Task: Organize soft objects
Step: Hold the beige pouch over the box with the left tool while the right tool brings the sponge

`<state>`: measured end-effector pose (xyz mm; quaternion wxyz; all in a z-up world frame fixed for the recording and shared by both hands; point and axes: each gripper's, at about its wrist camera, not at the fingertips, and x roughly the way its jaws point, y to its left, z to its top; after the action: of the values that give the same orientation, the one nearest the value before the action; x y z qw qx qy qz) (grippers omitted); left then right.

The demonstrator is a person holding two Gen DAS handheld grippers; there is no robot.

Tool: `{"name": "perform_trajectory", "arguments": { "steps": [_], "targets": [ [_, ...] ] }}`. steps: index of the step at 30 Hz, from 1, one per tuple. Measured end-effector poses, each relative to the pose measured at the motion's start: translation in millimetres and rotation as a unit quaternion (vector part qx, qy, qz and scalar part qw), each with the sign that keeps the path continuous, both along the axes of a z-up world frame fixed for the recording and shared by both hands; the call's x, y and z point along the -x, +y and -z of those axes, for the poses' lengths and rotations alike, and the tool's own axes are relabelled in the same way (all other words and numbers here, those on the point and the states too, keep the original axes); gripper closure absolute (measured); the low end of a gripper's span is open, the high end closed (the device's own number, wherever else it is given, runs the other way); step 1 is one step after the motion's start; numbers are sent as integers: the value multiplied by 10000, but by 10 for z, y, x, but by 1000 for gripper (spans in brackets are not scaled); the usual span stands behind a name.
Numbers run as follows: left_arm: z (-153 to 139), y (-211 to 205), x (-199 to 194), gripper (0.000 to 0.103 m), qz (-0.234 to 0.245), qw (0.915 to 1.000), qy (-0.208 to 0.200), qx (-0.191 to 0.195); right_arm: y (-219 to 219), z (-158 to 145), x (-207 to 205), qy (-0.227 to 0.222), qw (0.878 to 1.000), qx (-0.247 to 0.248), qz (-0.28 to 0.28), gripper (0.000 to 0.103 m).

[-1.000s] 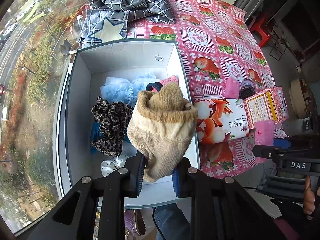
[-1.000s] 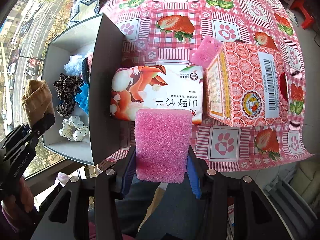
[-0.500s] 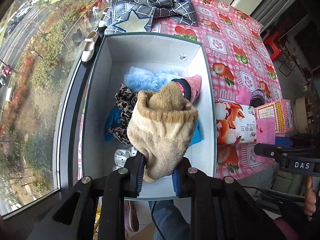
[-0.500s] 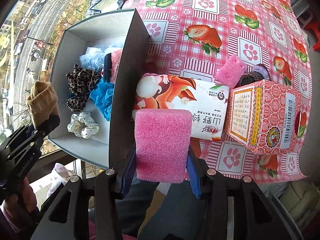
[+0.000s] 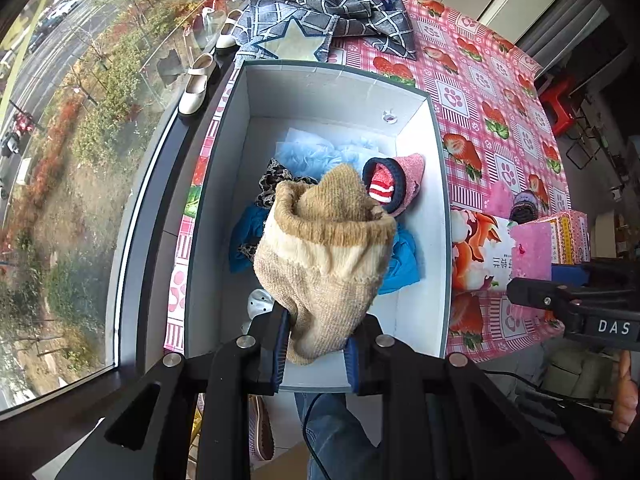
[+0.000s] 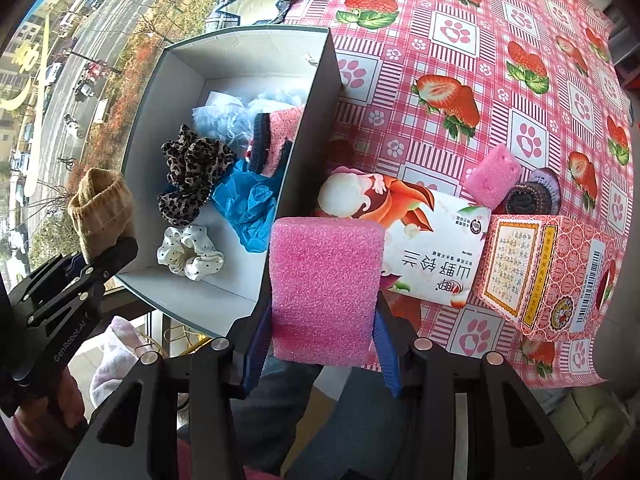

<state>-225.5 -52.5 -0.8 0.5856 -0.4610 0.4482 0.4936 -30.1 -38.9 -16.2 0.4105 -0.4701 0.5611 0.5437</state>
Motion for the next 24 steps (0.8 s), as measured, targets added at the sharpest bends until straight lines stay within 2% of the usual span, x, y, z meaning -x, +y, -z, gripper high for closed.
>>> {"name": "perform_trajectory", "arguments": {
  "steps": [14, 24],
  "targets": [
    [31, -48, 61, 78, -164, 9999, 29, 45, 112, -148, 496, 160, 9978, -195, -617, 55],
    [46, -80, 124, 78, -299, 9995, 29, 85, 103, -126, 589, 196, 9967, -162, -769, 55]
  ]
}}
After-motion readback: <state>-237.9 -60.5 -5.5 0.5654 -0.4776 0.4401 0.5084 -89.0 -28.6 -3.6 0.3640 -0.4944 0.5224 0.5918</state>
